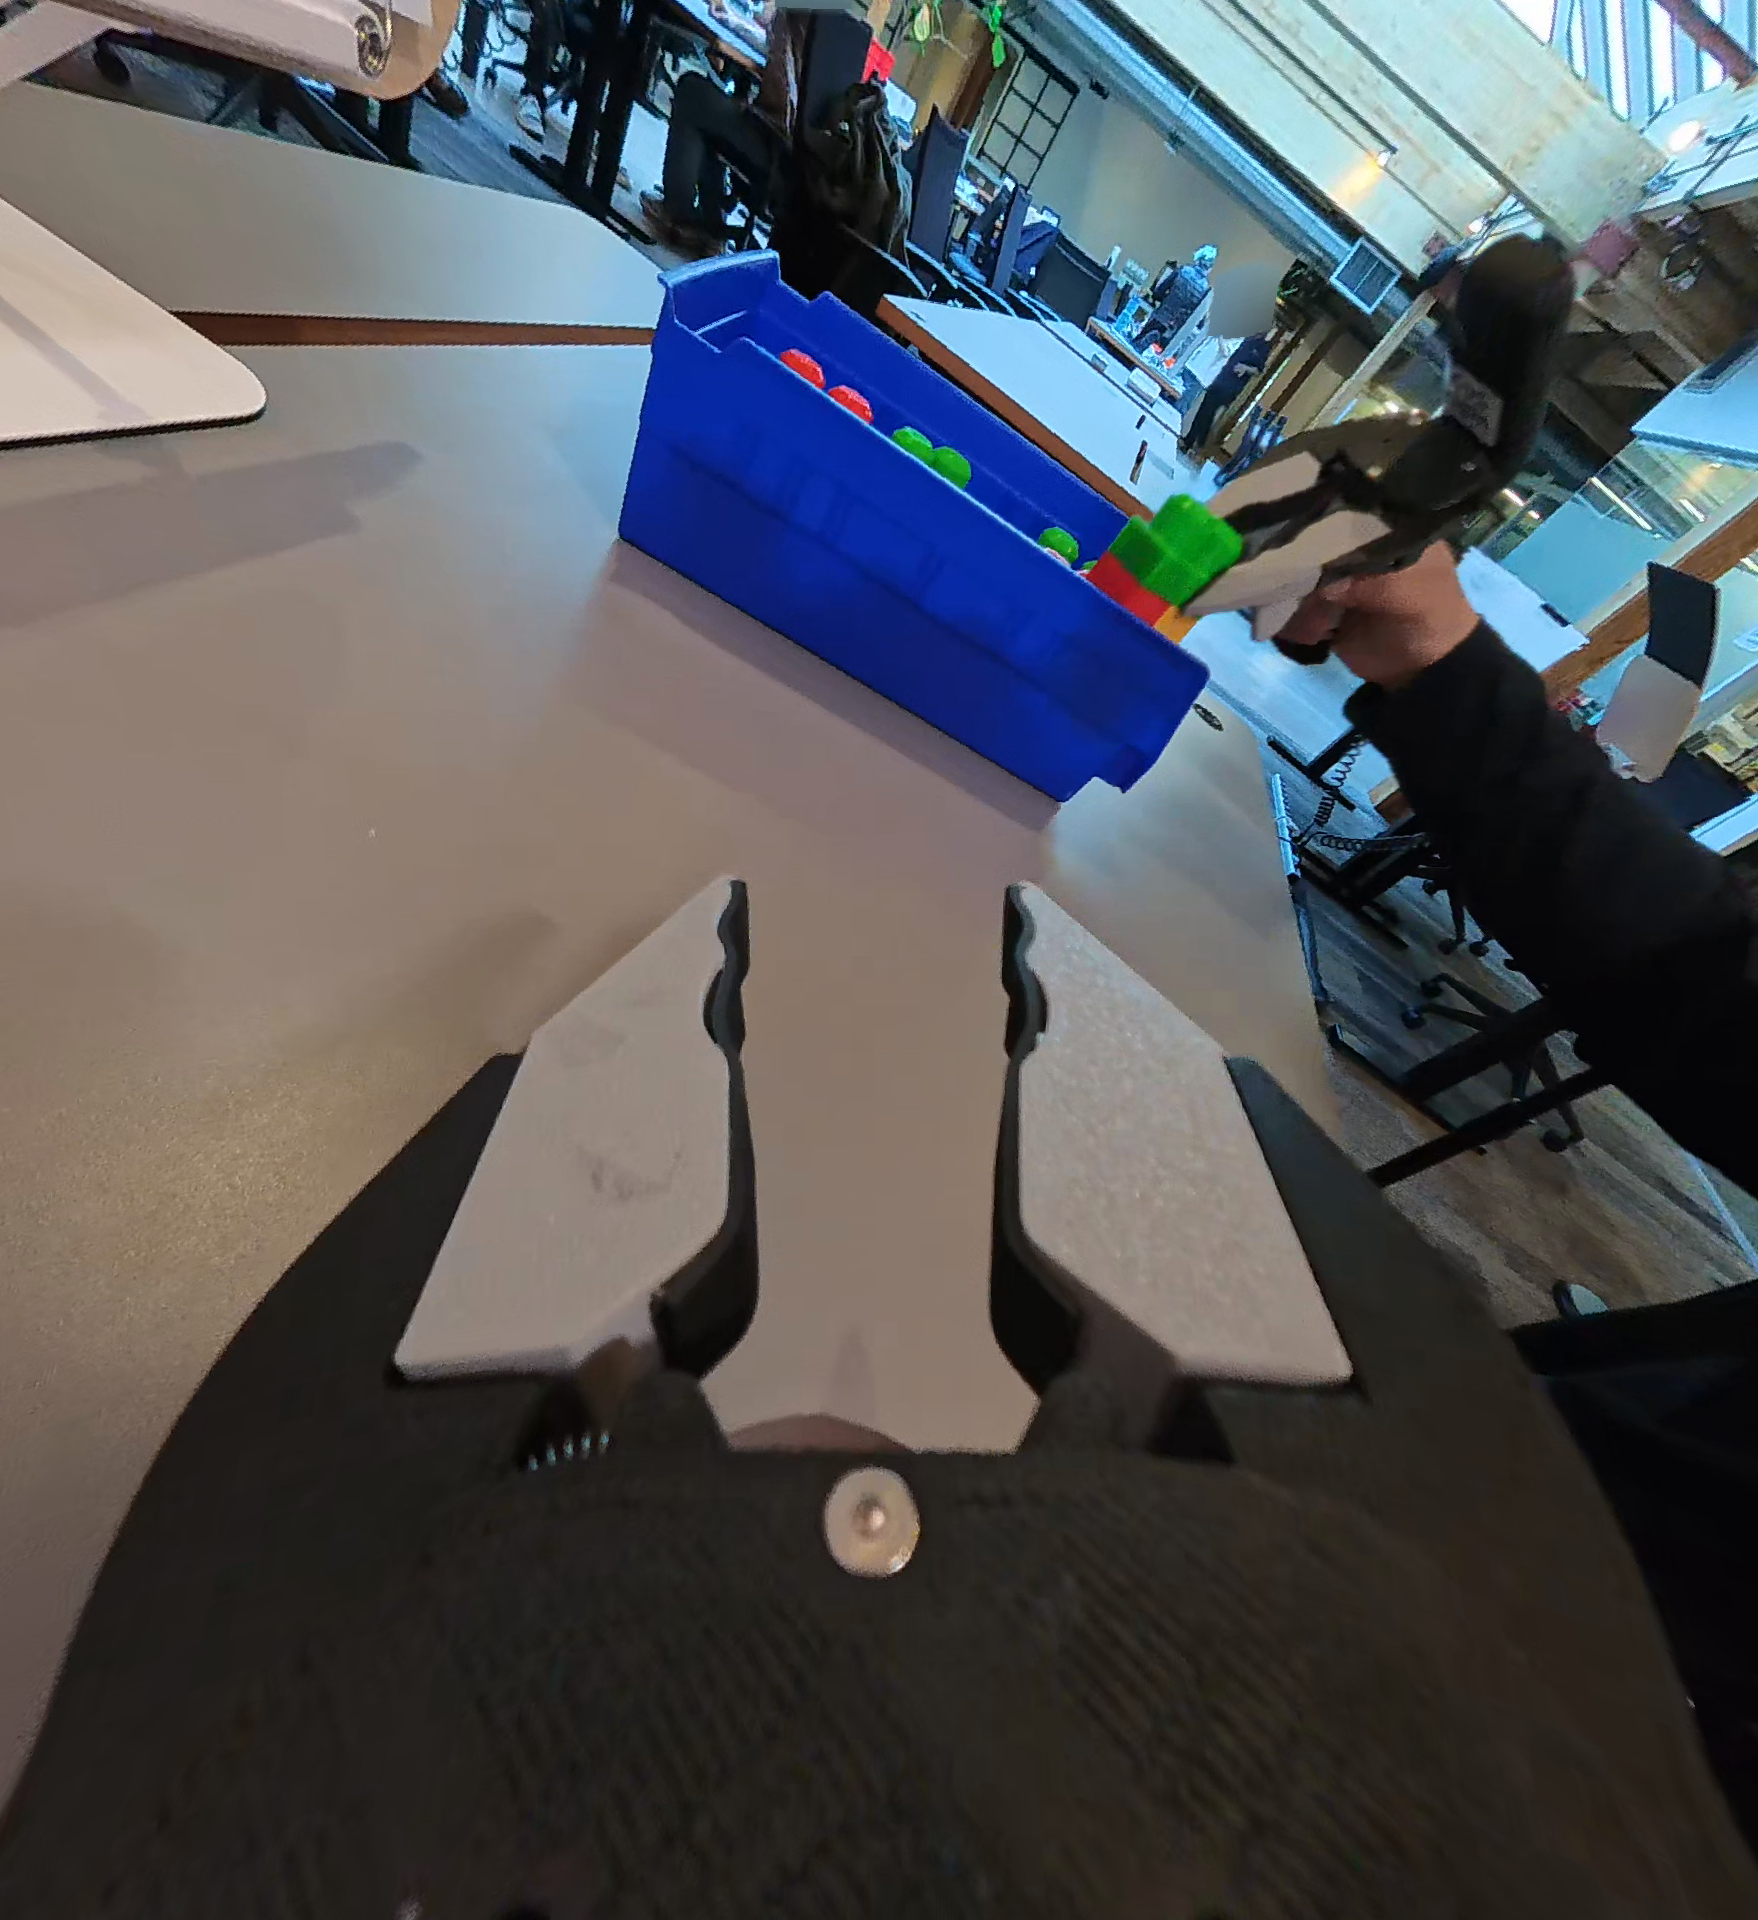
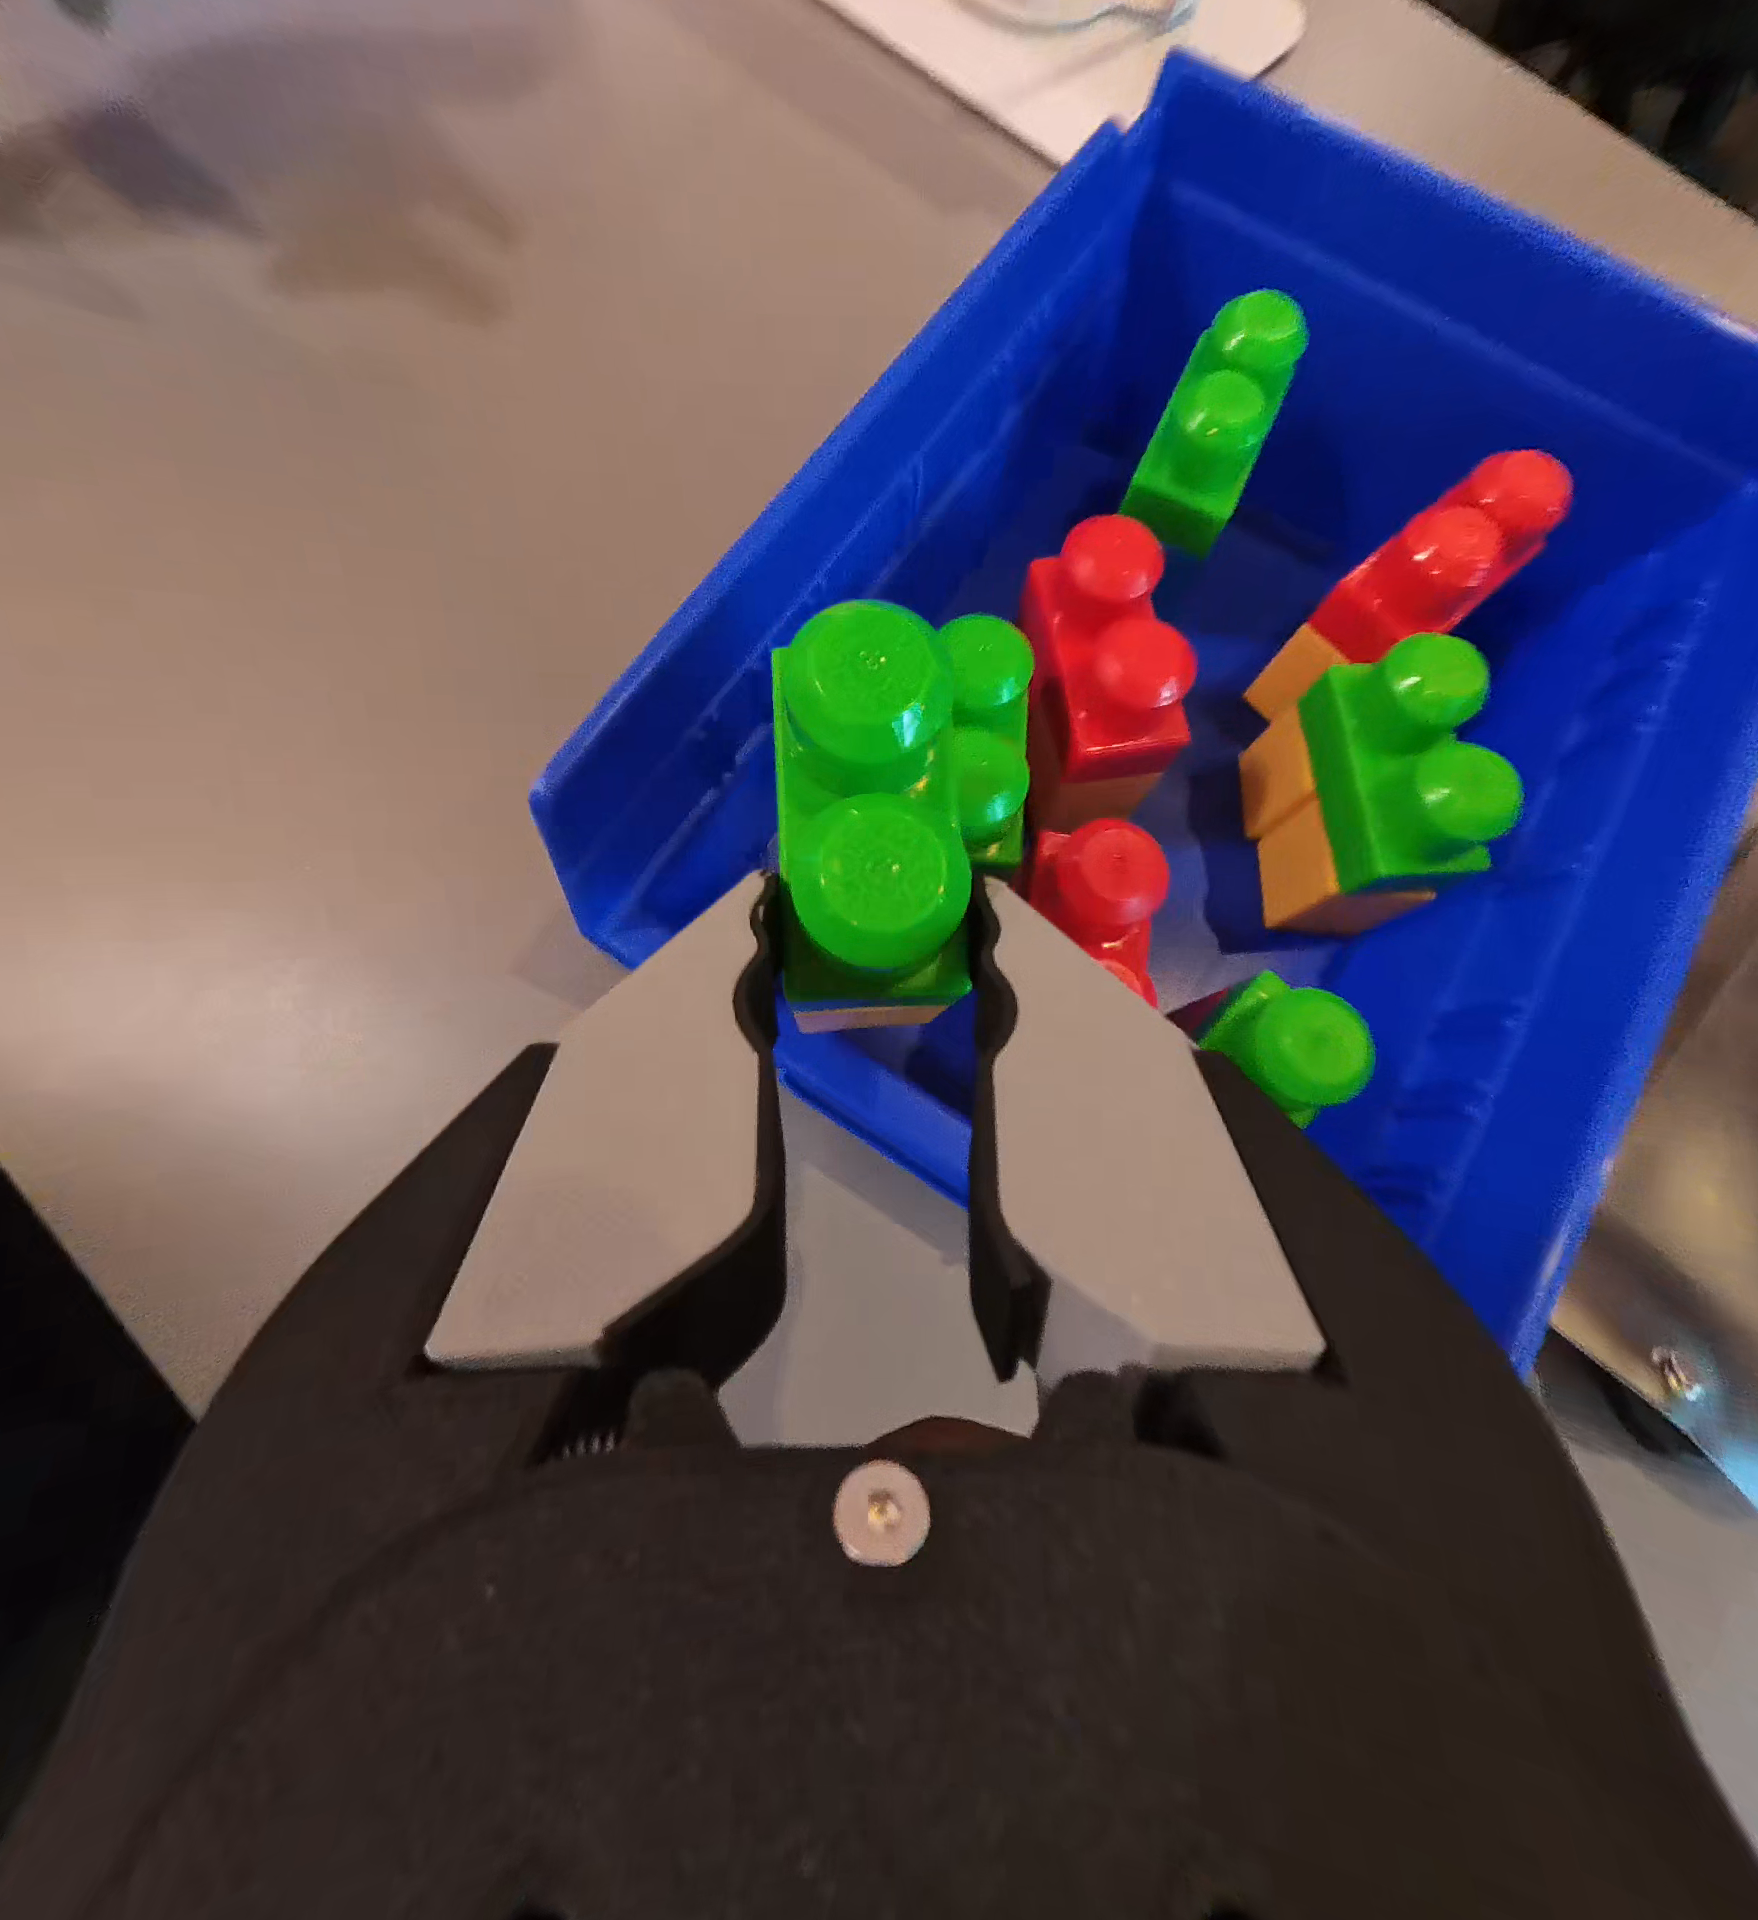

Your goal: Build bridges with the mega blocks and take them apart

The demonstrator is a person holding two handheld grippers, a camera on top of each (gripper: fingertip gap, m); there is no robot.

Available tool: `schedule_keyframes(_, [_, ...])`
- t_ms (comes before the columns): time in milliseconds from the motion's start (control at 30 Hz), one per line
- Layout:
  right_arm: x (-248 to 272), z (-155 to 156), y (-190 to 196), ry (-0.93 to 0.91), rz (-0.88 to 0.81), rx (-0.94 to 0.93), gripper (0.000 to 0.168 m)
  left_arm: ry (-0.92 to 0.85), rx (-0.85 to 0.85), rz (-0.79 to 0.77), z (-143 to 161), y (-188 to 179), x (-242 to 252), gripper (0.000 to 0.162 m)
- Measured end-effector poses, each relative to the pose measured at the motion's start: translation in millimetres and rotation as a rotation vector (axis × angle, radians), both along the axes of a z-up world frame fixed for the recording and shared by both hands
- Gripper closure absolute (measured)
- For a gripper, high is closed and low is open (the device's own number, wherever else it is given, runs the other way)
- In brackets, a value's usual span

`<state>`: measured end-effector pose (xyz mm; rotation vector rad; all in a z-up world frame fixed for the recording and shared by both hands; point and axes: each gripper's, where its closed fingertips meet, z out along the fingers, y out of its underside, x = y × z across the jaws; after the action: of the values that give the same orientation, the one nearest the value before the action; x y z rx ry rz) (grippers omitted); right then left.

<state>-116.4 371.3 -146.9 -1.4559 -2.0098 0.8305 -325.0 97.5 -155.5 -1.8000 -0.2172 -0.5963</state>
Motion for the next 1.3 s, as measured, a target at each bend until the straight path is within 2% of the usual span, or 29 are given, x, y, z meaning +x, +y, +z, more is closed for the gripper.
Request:
schedule_keyframes(167, [-11,-18,-16,-0.059,0.219,0.068,0.135,-0.006,-0.014,-0.004,-5,1,0,0.115])
schedule_keyframes(233, [-17,-25,-8,-0.115,0.232,0.135,0.135,-0.002,-0.025,-0.007,-8,2,0,0.115])
schedule_keyframes(367, [-16,-61,10,-0.266,0.236,0.258,0.135,-0.001,-0.03,-0.011,-8,2,0,0.115])
schedule_keyframes(500, [-17,-66,17,-0.238,0.189,0.246,0.135,-0.01,-0.028,-0.018,-8,2,1,0.115])
schedule_keyframes(600, [-16,-47,16,-0.141,0.132,0.193,0.122,-0.013,-0.03,-0.026,-8,2,4,0.115])
schedule_keyframes(700, [-13,-19,6,0.004,0.086,0.145,0.12,-0.013,-0.034,-0.028,-8,3,4,0.114])
schedule_keyframes(833, [-10,18,-18,0.289,0.018,0.068,0.12,0.008,-0.052,-0.012,-12,4,3,0.114])
schedule_keyframes(933, [-4,40,-42,0.528,-0.006,-0.062,0.118,0.085,-0.11,0.022,-25,7,0,0.112])
schedule_keyframes(1100, [5,28,-46,0.58,-0.129,-0.232,0.106,0.239,-0.228,0.093,-49,10,-3,0.108])
schedule_keyframes(1167, [9,24,-42,0.603,-0.163,-0.287,0.106,0.296,-0.264,0.139,-55,10,-6,0.107])
schedule_keyframes(1300, [20,17,-29,0.606,-0.247,-0.342,0.101,0.377,-0.266,0.284,-45,-5,-17,0.107])
